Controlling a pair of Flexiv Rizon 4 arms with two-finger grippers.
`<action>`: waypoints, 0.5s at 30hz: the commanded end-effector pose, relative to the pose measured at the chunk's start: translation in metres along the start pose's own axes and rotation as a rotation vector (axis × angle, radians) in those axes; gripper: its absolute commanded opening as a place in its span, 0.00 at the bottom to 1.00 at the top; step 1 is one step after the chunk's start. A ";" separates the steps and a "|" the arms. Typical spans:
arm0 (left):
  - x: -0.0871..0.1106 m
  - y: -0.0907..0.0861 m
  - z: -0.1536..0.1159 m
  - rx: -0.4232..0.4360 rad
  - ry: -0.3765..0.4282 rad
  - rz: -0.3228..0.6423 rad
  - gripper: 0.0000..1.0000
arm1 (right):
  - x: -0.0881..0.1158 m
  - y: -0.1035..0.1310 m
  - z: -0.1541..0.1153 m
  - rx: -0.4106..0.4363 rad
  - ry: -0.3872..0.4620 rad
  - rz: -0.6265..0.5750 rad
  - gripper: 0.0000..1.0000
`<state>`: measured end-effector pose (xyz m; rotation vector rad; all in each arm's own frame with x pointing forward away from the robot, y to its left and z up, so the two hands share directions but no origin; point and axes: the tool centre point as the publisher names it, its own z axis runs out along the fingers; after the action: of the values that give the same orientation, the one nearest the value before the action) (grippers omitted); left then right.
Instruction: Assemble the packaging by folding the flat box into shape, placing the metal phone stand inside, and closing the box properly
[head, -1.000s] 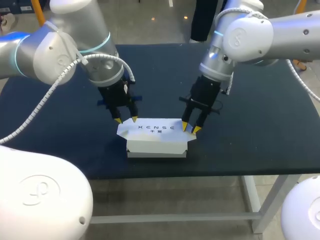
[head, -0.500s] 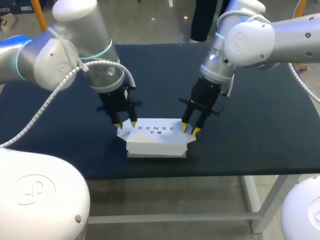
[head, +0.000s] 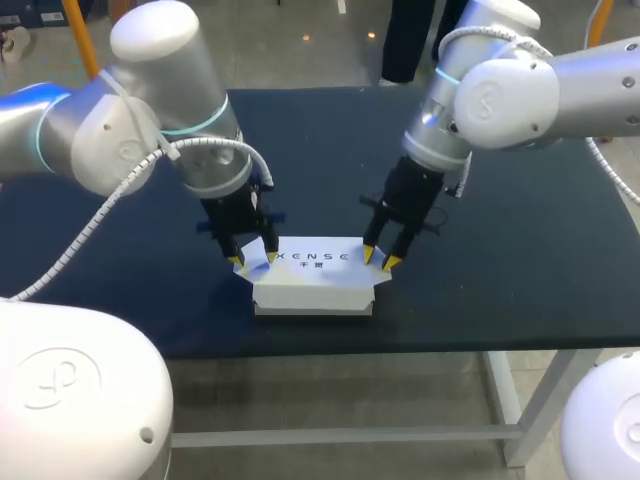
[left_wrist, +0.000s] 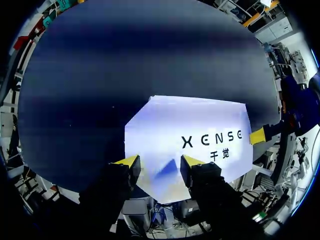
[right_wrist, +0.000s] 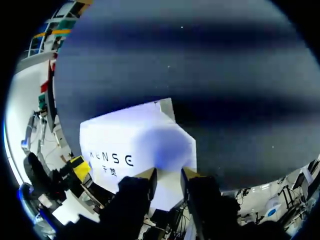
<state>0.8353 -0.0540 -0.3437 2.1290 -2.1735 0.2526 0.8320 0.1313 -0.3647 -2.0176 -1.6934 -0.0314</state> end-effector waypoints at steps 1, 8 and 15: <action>0.001 0.000 0.003 -0.002 -0.004 -0.003 0.53 | -0.004 -0.006 0.004 -0.031 0.010 0.006 0.35; 0.005 0.005 0.007 -0.002 -0.012 -0.003 0.50 | -0.005 -0.007 0.005 -0.038 0.034 0.015 0.36; 0.007 0.007 0.013 -0.004 -0.019 -0.005 0.51 | -0.006 -0.010 0.005 -0.060 0.053 0.032 0.38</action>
<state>0.8286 -0.0596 -0.3528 2.1367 -2.1740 0.2367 0.8250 0.1306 -0.3678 -2.0570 -1.6460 -0.1076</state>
